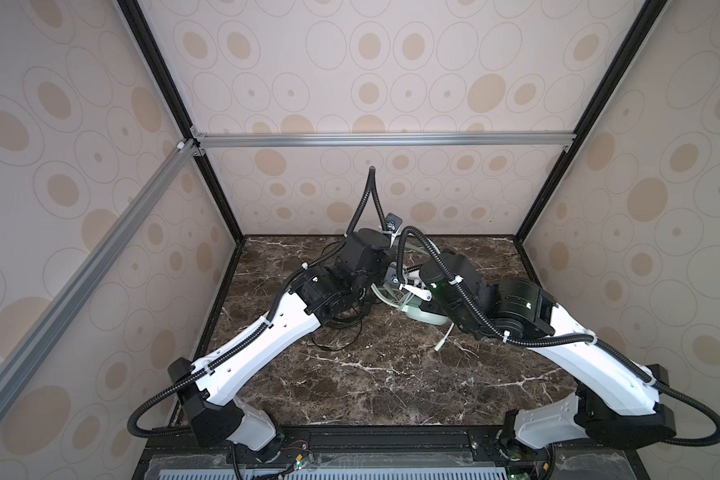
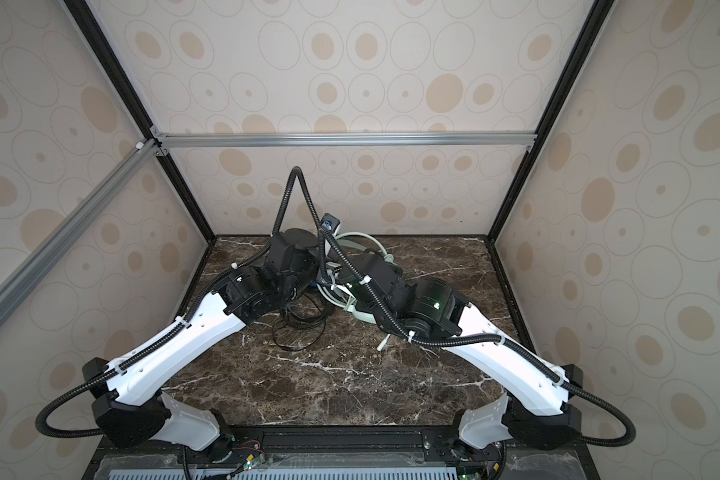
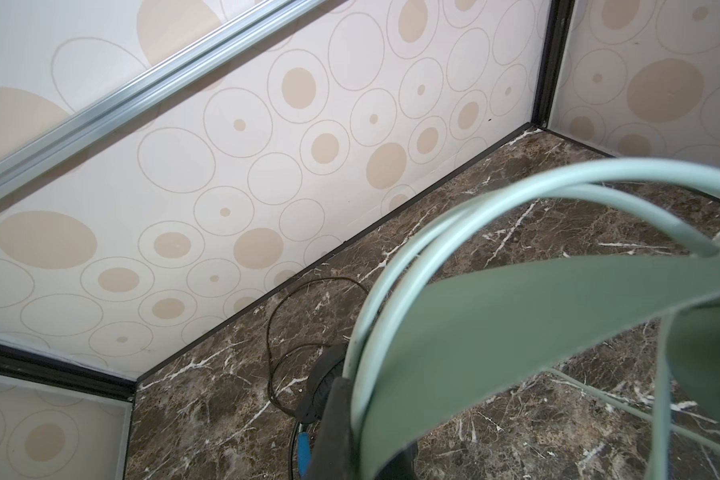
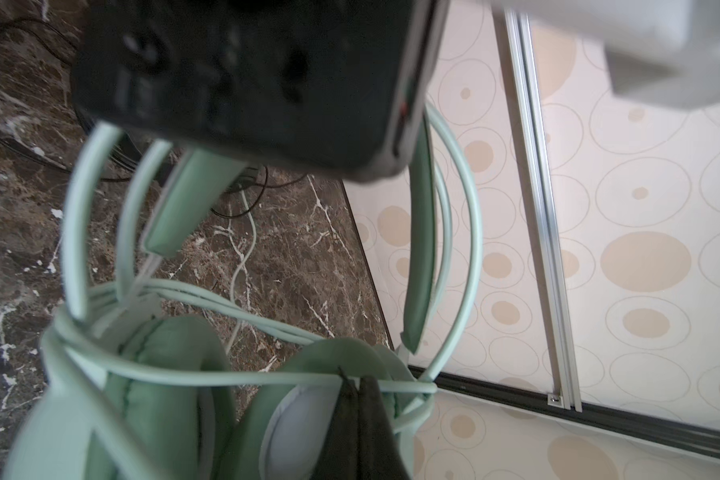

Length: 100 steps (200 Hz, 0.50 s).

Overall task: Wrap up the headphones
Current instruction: 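Carry the cable up around the ear cups while the left gripper lowers the headset, then open the right gripper and lift it away from the headset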

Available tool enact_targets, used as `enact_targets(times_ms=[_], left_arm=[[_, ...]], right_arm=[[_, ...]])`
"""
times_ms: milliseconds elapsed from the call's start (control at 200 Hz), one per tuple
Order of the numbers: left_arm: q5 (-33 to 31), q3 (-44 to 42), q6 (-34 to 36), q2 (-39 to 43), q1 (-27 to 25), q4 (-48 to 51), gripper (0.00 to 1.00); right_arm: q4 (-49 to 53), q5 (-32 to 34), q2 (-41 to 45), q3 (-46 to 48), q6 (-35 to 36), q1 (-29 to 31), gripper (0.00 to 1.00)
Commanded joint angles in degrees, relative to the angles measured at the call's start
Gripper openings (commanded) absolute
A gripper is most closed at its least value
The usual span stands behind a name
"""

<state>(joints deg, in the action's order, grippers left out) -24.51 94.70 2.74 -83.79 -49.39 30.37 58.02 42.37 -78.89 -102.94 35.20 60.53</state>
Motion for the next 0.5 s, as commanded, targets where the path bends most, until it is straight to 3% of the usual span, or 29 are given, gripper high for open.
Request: enact_targets(times_ms=[0, 255, 495], left_arm=[[0.4, -0.3, 3.5, 1.9, 0.3, 2.0, 0.0], [7.2, 0.5, 5.2, 3.2, 0.3, 4.3, 0.0], [12.7, -1.2, 4.4, 5.8, 0.3, 2.9, 0.0]], right_arm=[[-5.9, 3.4, 4.6, 0.0, 1.5, -2.5, 0.08], [-10.5, 5.1, 5.2, 1.9, 6.5, -5.2, 0.11], [-12.2, -2.5, 6.5, 3.8, -1.1, -15.0, 0.11]])
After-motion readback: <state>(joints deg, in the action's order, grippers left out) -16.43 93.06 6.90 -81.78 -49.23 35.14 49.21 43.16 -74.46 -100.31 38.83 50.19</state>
